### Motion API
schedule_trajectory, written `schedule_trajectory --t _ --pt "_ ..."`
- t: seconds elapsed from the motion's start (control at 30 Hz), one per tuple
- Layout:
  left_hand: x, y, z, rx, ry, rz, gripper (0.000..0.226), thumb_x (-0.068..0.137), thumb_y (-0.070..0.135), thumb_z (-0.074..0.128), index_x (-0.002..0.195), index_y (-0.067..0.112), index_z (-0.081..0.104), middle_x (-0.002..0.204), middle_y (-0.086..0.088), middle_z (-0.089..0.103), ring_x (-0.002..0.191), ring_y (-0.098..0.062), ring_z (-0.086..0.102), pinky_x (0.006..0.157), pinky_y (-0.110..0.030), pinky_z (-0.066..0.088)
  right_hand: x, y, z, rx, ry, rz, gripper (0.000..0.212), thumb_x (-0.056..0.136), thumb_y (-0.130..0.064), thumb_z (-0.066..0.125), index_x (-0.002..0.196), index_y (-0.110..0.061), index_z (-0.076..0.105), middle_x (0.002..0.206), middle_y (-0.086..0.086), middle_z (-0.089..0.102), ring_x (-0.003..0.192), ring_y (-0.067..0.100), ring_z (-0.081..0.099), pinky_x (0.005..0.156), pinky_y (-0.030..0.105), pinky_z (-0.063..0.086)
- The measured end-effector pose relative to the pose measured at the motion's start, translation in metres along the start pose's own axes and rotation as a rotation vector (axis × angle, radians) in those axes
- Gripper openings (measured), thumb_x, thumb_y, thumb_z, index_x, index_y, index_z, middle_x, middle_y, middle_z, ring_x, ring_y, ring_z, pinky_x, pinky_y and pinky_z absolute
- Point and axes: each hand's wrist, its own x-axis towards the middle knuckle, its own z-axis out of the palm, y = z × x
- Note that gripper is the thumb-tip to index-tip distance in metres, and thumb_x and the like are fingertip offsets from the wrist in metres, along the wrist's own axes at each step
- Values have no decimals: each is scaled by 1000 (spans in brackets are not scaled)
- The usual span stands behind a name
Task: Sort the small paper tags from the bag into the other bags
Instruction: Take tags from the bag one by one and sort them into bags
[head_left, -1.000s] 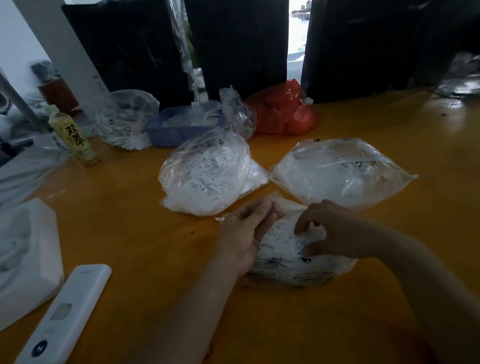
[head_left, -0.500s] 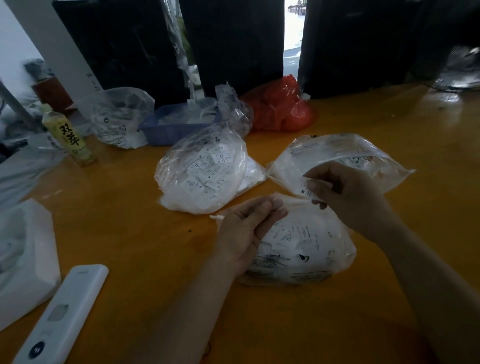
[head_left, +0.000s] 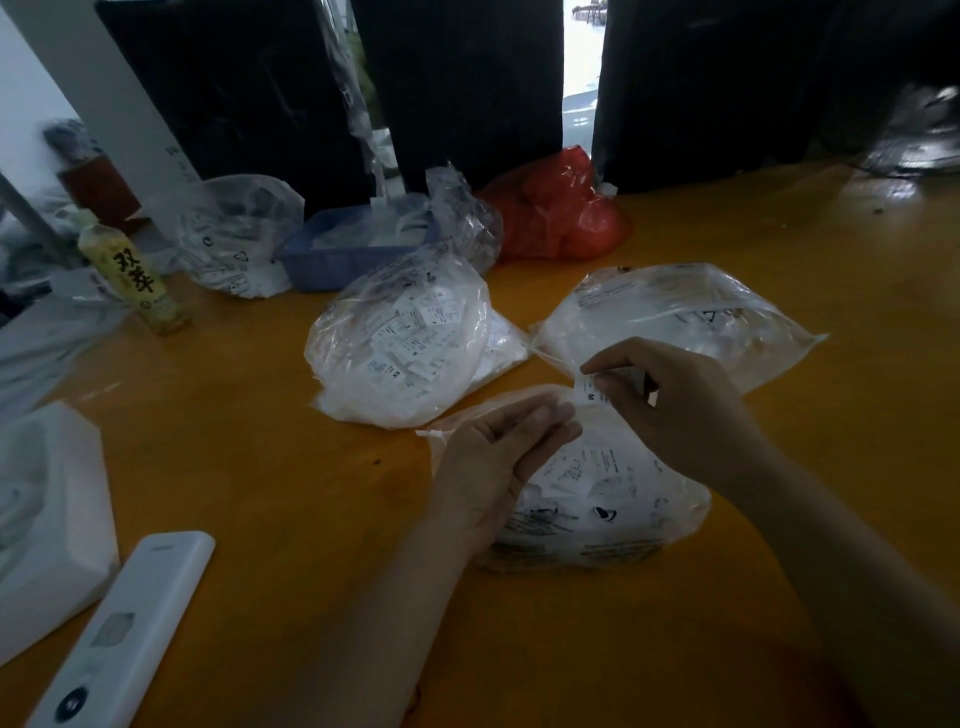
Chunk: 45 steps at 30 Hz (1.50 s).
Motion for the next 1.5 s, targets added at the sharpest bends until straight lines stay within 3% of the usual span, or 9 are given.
schedule_trajectory --t 0.23,0.37,0.53,0.73,0.97,1.37,1.5 --pt "-2 -2 3 87 21 25 36 79 13 78 110 -6 75 108 -26 76 102 -37 76 89 -31 62 -2 1 3 -2 -93 -64 17 95 -12 68 109 -20 72 89 -34 53 85 -21 56 74 0 43" --pt "-4 -2 5 110 14 37 32 78 15 78 105 -2 77 108 -27 76 101 -36 76 87 -31 63 -1 1 2 -5 -28 -33 15 95 -13 68 108 -20 73 87 -32 54 82 -14 59 71 2 43" --pt "-4 -2 3 91 4 33 26 81 11 74 104 -1 78 108 -25 77 102 -35 76 84 -29 62 -1 3 1 -3 60 26 13 96 -17 67 107 -22 73 86 -21 61 81 -8 60 66 5 43" --pt "-3 -2 4 79 6 29 25 83 12 75 104 0 79 109 -24 77 103 -34 76 85 -28 62 -1 3 4 -1 9 13 14 96 -16 68 107 -23 73 91 -13 68 84 -14 59 72 2 43" --pt "-3 -1 3 65 7 12 28 82 11 76 108 -2 77 112 -25 76 105 -34 76 85 -27 62 -1 3 1 16 97 10 13 95 -21 66 107 -22 72 88 -26 62 80 -5 61 67 6 44" --pt "-4 0 3 74 -18 4 28 80 7 75 106 -2 77 111 -26 76 104 -35 76 87 -29 62 -2 3 6 -28 -24 -61 15 96 -11 67 108 -19 72 89 -32 51 85 -18 56 73 1 42" --pt "-4 0 2 67 -39 -7 29 80 7 75 108 -1 77 114 -25 75 105 -34 76 86 -27 61 -2 2 4 -23 50 -28 13 96 -16 66 106 -22 72 85 -30 54 80 -7 59 67 7 44"
